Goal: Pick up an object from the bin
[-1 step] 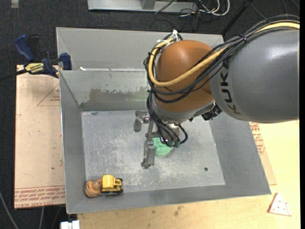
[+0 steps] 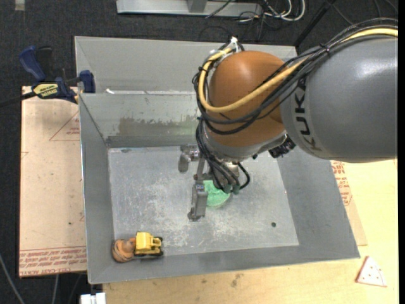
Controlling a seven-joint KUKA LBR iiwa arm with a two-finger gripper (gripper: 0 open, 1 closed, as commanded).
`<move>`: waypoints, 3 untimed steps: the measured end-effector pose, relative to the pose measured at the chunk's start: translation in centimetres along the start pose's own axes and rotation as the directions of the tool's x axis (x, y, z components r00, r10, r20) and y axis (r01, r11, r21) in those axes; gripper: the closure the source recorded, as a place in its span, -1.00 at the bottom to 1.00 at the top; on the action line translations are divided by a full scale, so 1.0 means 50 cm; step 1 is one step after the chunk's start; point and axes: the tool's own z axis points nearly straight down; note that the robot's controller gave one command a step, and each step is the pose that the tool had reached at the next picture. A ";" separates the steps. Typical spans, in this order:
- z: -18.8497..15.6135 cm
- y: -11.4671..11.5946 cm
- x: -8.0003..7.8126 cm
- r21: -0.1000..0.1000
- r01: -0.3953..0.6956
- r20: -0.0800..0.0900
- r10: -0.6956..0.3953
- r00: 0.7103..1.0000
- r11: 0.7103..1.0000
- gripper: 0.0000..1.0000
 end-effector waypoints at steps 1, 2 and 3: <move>-0.049 -0.063 -0.016 0.000 0.012 0.000 -0.012 1.000 1.000 -1.00; -0.086 -0.122 -0.024 0.001 0.008 0.006 -0.008 1.000 1.000 -1.00; 0.000 -0.140 -0.029 0.000 0.036 0.008 -0.036 0.999 0.999 -1.00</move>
Offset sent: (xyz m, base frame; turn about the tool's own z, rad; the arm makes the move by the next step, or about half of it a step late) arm 0.0114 -0.0393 0.0163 -0.0115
